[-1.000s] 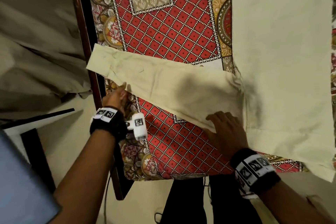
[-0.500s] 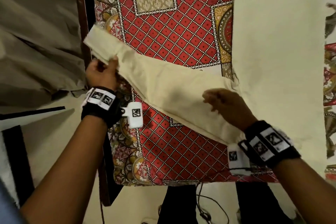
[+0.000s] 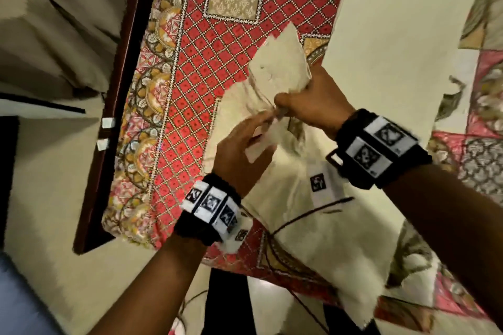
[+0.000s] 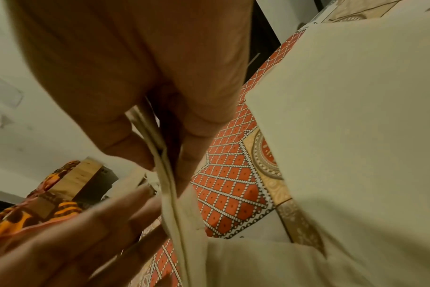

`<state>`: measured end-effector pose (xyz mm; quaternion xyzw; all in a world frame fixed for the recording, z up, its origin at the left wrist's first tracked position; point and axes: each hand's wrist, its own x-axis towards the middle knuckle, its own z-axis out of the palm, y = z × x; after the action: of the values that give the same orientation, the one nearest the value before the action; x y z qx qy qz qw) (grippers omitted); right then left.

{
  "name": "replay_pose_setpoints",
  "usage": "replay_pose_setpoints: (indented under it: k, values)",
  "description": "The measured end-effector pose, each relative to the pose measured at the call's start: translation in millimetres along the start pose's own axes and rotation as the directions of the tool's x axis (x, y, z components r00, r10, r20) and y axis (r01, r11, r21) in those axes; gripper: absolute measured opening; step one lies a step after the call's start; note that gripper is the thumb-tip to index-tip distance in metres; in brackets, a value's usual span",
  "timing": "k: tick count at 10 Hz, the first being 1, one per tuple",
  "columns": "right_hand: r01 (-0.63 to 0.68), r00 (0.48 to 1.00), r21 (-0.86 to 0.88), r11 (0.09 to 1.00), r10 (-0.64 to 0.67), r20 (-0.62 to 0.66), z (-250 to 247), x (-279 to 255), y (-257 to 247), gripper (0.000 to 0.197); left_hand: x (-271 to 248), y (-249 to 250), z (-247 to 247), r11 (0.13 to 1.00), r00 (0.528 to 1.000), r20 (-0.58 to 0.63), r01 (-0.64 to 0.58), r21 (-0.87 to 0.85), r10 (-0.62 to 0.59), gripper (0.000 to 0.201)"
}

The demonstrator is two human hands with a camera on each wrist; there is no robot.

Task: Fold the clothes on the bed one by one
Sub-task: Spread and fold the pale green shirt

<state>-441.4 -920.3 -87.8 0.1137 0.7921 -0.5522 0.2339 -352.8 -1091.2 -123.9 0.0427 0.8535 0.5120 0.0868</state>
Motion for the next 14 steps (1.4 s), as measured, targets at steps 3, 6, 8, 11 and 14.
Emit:
replay_pose_setpoints:
  k: [3,6,8,11,14]
  values:
    - [0.109,0.978,0.265,0.958,-0.151,0.141,-107.7,-46.3,28.9,0.03,-97.6,-8.0,94.3,-0.314,0.628,0.51,0.404,-0.859,-0.588,0.101]
    - [0.016,0.998,0.228,0.974,-0.031,0.062,-225.4,-18.3,65.4,0.042,-79.6,-32.8,135.8,-0.196,0.518,0.211,0.084,-0.977,-0.829,0.047]
    - [-0.061,0.997,-0.032,0.998,0.062,0.04,-270.0,41.2,85.5,0.011,-126.1,-6.8,159.5,-0.31,0.459,0.272,-0.007,-0.951,-0.846,0.05]
    - [-0.136,0.98,0.425,0.895,0.058,0.191,-249.1,88.5,74.6,0.036,-142.5,-3.3,207.7,-0.336,0.486,0.298,0.01,-0.942,-0.822,0.051]
    - [-0.307,0.936,-0.297,0.904,0.231,-0.266,-240.1,138.4,112.2,0.018,-138.2,8.8,209.0,-0.432,0.292,0.435,0.078,-0.898,-0.852,0.028]
